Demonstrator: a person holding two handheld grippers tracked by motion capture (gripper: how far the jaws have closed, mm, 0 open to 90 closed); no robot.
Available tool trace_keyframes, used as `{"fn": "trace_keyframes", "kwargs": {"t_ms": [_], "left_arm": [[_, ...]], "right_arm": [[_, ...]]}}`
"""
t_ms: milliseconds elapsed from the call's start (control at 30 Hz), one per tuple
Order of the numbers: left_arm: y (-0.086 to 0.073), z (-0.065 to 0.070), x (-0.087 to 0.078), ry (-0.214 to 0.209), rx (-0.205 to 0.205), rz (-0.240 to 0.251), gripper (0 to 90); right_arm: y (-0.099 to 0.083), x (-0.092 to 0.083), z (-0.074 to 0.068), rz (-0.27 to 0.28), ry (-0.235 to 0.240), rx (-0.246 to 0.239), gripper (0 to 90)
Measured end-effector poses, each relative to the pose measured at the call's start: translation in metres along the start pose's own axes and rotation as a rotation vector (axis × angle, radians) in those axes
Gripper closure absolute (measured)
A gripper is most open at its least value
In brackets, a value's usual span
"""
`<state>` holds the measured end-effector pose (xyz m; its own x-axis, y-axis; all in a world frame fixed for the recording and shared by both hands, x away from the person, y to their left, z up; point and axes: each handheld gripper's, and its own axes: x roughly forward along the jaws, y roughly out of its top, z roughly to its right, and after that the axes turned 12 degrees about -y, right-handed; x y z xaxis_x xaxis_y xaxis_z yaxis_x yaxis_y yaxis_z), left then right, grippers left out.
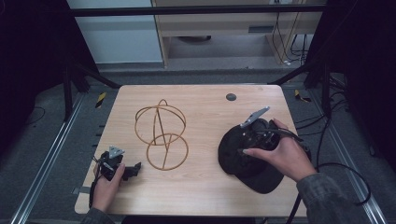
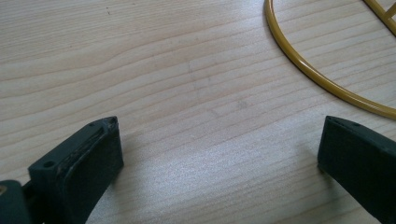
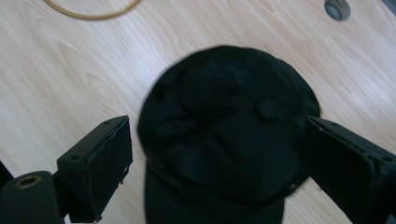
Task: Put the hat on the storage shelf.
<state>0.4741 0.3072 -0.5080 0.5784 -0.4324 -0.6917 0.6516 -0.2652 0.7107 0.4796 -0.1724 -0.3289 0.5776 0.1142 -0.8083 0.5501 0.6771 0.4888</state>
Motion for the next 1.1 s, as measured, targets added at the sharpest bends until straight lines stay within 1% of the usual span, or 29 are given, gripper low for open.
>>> {"fn": "trace_keyframes", "kwargs": {"t_ms": [33, 67, 133, 233, 333, 400, 433, 500, 567, 633, 667, 733, 867, 967, 1000, 1033, 1067, 1100], "left_arm": [[0.0, 0.0, 0.0, 0.002, -0.002, 0.0, 0.0], [0.0, 0.0, 0.0, 0.002, -0.002, 0.0, 0.0], [0.0, 0.001, 0.0, 0.003, -0.002, -0.003, 0.0], [0.0, 0.001, 0.0, 0.005, -0.003, -0.002, 0.0], [0.0, 0.002, 0.0, 0.004, -0.003, 0.0, 0.0], [0.0, 0.002, 0.0, 0.004, -0.003, 0.0, 0.0], [0.0, 0.002, 0.0, 0.004, -0.003, -0.002, 0.0], [0.0, 0.002, 0.0, 0.004, -0.003, -0.003, 0.0], [0.0, 0.002, 0.0, 0.002, -0.002, 0.0, 0.0], [0.0, 0.002, 0.0, 0.002, -0.001, -0.003, 0.0], [0.0, 0.002, 0.001, 0.002, 0.0, -0.003, 0.0], [0.001, 0.003, 0.001, 0.001, 0.001, -0.004, 0.0], [0.001, 0.003, 0.001, 0.0, 0.004, -0.004, 0.0], [0.001, 0.003, 0.001, -0.004, 0.006, -0.006, 0.0], [0.001, 0.003, 0.001, -0.005, 0.006, -0.006, 0.0], [0.001, 0.003, 0.001, -0.005, 0.007, -0.006, 0.0], [0.001, 0.003, 0.001, -0.005, 0.007, -0.006, 0.0], [0.001, 0.003, 0.001, -0.006, 0.008, -0.006, 0.0]], "right_arm": [[0.0, 0.003, 0.009, -0.019, 0.018, 0.002, 9.7], [0.0, 0.005, 0.013, -0.032, 0.024, -0.006, 10.1], [0.001, 0.008, 0.019, -0.053, 0.015, -0.022, 10.8], [0.006, 0.013, 0.029, -0.091, 0.031, -0.021, 11.4], [0.014, 0.017, 0.036, -0.119, 0.025, -0.035, 12.6], [0.015, 0.017, 0.037, -0.123, 0.016, -0.042, 13.6], [0.021, 0.018, 0.04, -0.137, 0.014, -0.048, 15.5], [0.025, 0.019, 0.044, -0.142, 0.03, -0.047, 18.0], [0.03, 0.023, 0.045, -0.152, 0.041, -0.059, 18.4], [0.033, 0.029, 0.044, -0.171, 0.057, -0.054, 18.3], [0.035, 0.033, 0.043, -0.175, 0.064, -0.071, 18.3], [0.037, 0.041, 0.038, -0.202, 0.072, -0.081, 15.8], [0.037, 0.058, 0.031, -0.245, 0.086, -0.062, 11.1], [0.038, 0.067, 0.025, -0.271, 0.077, -0.054, 9.8], [0.038, 0.07, 0.024, -0.286, 0.073, -0.041, 9.8], [0.037, 0.073, 0.025, -0.277, 0.073, -0.068, 9.8], [0.038, 0.073, 0.024, -0.294, 0.067, -0.053, 9.8], [0.037, 0.075, 0.024, -0.292, 0.062, -0.054, 9.9]]}}
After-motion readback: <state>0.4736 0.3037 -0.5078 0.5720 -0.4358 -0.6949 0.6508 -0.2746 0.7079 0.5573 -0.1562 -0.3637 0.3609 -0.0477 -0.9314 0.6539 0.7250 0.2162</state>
